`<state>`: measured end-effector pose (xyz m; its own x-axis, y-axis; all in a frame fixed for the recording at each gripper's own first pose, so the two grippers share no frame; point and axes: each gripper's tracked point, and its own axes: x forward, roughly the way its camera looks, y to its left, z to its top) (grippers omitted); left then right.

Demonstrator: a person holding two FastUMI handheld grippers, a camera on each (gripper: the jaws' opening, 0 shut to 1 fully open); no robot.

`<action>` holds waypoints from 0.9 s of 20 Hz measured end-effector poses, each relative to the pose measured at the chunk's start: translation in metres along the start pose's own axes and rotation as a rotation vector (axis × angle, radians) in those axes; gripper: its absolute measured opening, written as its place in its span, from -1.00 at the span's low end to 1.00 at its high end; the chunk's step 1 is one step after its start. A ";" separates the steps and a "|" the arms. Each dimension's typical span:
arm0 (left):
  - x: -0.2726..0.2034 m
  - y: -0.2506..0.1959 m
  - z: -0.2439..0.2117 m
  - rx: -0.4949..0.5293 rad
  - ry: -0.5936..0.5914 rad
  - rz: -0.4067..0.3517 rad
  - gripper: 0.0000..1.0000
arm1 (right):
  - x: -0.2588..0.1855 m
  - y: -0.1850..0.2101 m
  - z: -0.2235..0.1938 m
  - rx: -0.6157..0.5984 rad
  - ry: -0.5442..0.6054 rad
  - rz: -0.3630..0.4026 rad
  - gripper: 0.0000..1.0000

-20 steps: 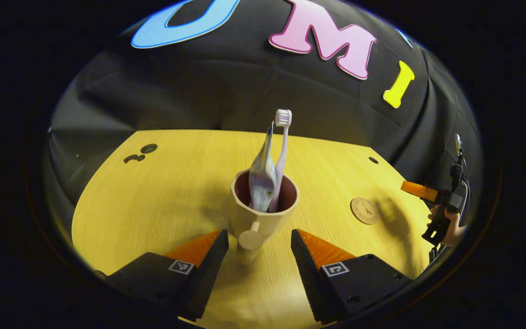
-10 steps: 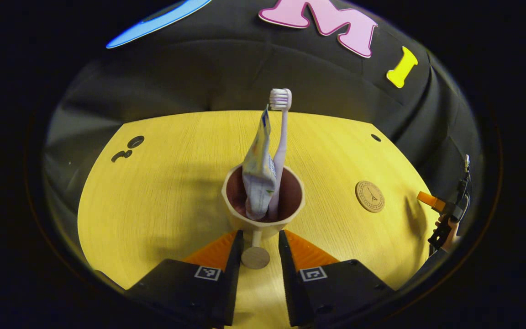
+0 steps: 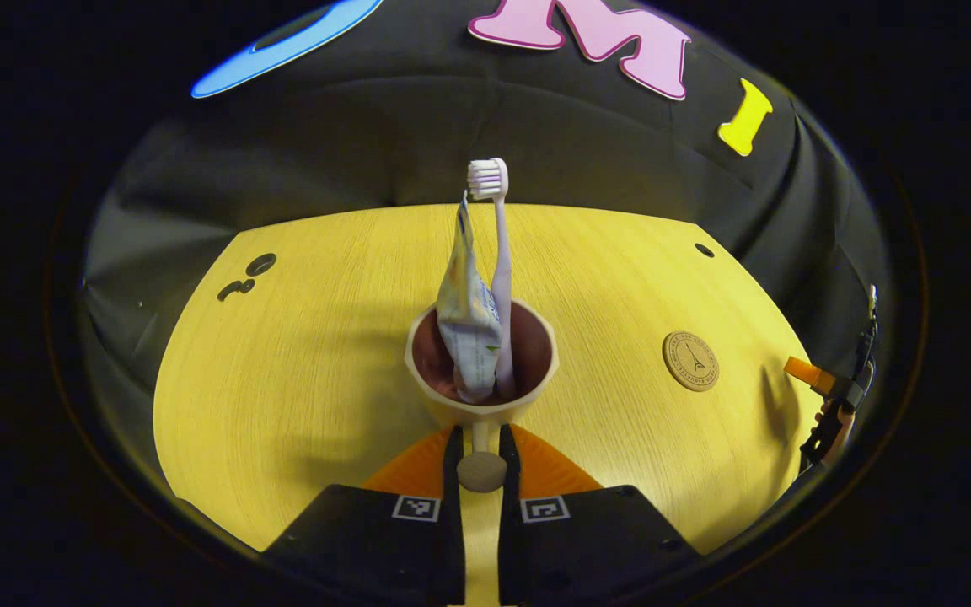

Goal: Put the toothbrush and toothpaste on the desktop into the cup, then pick up the cup and place it on the coaster on the desktop.

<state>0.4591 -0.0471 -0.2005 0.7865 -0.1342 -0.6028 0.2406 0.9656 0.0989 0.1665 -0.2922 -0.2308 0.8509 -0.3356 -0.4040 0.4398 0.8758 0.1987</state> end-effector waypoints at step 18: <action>-0.020 -0.081 0.047 0.025 -0.088 -0.088 -0.77 | -0.026 0.006 -0.013 0.003 0.025 0.054 0.97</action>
<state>0.4505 -0.1331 -0.1587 0.8082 -0.2385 -0.5385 0.3242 0.9435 0.0687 0.1428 -0.2738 -0.2311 0.8662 -0.2787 -0.4149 0.3940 0.8915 0.2237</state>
